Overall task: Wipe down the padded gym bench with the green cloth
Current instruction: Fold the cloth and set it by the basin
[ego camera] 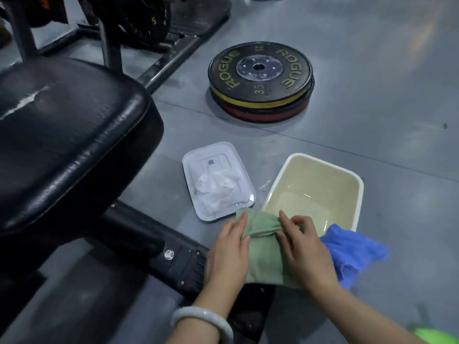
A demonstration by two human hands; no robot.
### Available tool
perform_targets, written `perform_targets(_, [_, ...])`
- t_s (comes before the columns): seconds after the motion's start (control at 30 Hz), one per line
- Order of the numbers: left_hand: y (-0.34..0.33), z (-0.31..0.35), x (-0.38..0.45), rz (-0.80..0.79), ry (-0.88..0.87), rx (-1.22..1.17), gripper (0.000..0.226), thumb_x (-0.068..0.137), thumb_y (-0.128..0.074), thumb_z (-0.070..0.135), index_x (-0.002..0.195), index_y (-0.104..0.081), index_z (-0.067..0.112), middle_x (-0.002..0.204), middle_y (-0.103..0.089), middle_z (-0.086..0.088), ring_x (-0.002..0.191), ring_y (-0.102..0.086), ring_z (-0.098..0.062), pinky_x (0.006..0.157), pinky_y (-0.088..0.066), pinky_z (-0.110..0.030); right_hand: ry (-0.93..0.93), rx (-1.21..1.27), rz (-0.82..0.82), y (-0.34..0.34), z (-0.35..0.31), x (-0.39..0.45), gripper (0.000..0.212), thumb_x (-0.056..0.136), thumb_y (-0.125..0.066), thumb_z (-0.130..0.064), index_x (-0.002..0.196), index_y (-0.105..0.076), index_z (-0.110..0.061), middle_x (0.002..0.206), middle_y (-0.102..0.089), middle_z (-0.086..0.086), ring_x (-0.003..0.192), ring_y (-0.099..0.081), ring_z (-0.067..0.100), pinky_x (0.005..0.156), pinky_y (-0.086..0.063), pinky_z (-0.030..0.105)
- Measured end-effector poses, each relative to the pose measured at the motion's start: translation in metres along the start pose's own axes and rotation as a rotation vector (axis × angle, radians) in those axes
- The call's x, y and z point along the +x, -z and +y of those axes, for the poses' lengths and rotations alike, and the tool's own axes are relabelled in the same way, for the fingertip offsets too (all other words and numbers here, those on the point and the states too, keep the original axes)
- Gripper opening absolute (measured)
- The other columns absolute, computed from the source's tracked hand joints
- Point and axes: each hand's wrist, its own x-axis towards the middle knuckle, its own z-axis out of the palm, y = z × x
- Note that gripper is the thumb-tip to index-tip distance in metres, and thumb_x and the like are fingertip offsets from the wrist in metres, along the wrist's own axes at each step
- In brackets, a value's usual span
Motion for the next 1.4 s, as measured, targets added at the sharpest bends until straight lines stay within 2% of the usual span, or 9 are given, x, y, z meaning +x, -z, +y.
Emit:
perform_targets(0.17, [-0.018, -0.01, 0.008, -0.009, 0.026, -0.022, 0.048, 0.1, -0.043, 0.024, 0.147, -0.034, 0.031, 0.147, -0.037, 0.004, 0.128, -0.043, -0.017, 0.102, -0.038, -0.034, -0.045, -0.03, -0.042, -0.015, 0.008, 0.004, 0.045, 0.094, -0.057, -0.026, 0.138, -0.051, -0.021, 0.119, -0.051, 0.008, 0.093, -0.059, 0.027, 0.056, -0.048, 0.036])
perform_targets(0.27, [-0.021, -0.014, 0.011, -0.022, 0.036, -0.011, 0.049, 0.1, -0.042, 0.023, 0.148, -0.033, 0.03, 0.146, -0.038, 0.004, 0.125, -0.044, -0.018, 0.098, -0.039, -0.033, -0.015, -0.058, -0.062, -0.018, 0.011, 0.006, 0.044, 0.094, -0.058, -0.026, 0.137, -0.051, -0.02, 0.118, -0.052, 0.008, 0.091, -0.06, 0.028, 0.052, -0.041, 0.032])
perform_targets(0.37, [-0.027, -0.02, 0.013, -0.03, 0.061, -0.007, 0.05, 0.1, -0.041, 0.022, 0.148, -0.031, 0.03, 0.145, -0.038, 0.003, 0.125, -0.044, -0.018, 0.097, -0.04, -0.033, -0.038, -0.08, -0.101, -0.022, 0.012, 0.008, 0.046, 0.096, -0.05, -0.033, 0.141, -0.045, -0.025, 0.124, -0.047, 0.004, 0.099, -0.057, 0.024, 0.058, -0.039, 0.03])
perform_targets(0.53, [-0.033, -0.025, 0.015, -0.051, 0.099, -0.002, 0.05, 0.101, -0.039, 0.023, 0.149, -0.028, 0.031, 0.146, -0.036, 0.004, 0.124, -0.044, -0.018, 0.094, -0.041, -0.032, -0.046, -0.132, -0.138, -0.024, 0.011, 0.01, 0.048, 0.096, -0.041, -0.04, 0.143, -0.04, -0.03, 0.126, -0.044, 0.0, 0.103, -0.055, 0.021, 0.059, -0.039, 0.03])
perform_targets(0.73, [-0.034, -0.021, 0.021, -0.087, 0.072, 0.01, 0.05, 0.101, -0.038, 0.025, 0.149, -0.026, 0.031, 0.149, -0.033, 0.003, 0.131, -0.038, -0.016, 0.098, -0.037, -0.029, -0.071, -0.176, -0.101, -0.023, 0.014, 0.012, 0.046, 0.095, -0.047, -0.038, 0.139, -0.047, -0.026, 0.122, -0.048, 0.002, 0.097, -0.058, 0.024, 0.054, -0.034, 0.028])
perform_targets(0.97, [-0.04, -0.021, 0.025, -0.161, 0.094, 0.014, 0.054, 0.101, -0.039, 0.023, 0.151, -0.021, 0.028, 0.152, -0.027, 0.0, 0.136, -0.031, -0.019, 0.107, -0.032, -0.034, -0.104, -0.252, -0.162, -0.022, 0.015, 0.016, 0.048, 0.098, -0.038, -0.042, 0.145, -0.035, -0.033, 0.13, -0.04, -0.003, 0.109, -0.051, 0.018, 0.059, -0.034, 0.028])
perform_targets(1.23, [-0.038, -0.02, 0.021, -0.15, 0.098, -0.015, 0.054, 0.1, -0.041, 0.021, 0.151, -0.022, 0.028, 0.155, -0.022, 0.002, 0.139, -0.025, -0.017, 0.113, -0.023, -0.03, -0.068, -0.293, -0.207, -0.017, 0.012, 0.018, 0.049, 0.1, -0.033, -0.043, 0.148, -0.028, -0.034, 0.137, -0.038, -0.007, 0.12, -0.043, 0.015, 0.063, -0.038, 0.027])
perform_targets(1.33, [-0.036, -0.016, 0.021, -0.146, 0.081, -0.049, 0.053, 0.098, -0.042, 0.013, 0.149, -0.029, 0.025, 0.151, -0.03, 0.002, 0.134, -0.033, -0.016, 0.109, -0.027, -0.026, -0.033, -0.206, -0.169, -0.016, 0.011, 0.018, 0.044, 0.099, -0.044, -0.033, 0.143, -0.041, -0.027, 0.131, -0.047, -0.002, 0.115, -0.048, 0.021, 0.063, -0.042, 0.029])
perform_targets(1.4, [-0.035, -0.012, 0.022, -0.11, 0.055, -0.077, 0.053, 0.095, -0.042, 0.006, 0.145, -0.038, 0.022, 0.146, -0.038, 0.002, 0.13, -0.039, -0.016, 0.105, -0.027, -0.022, 0.032, -0.123, -0.128, -0.017, 0.014, 0.019, 0.037, 0.092, -0.059, -0.016, 0.13, -0.057, -0.016, 0.116, -0.056, 0.007, 0.101, -0.056, 0.031, 0.059, -0.048, 0.035])
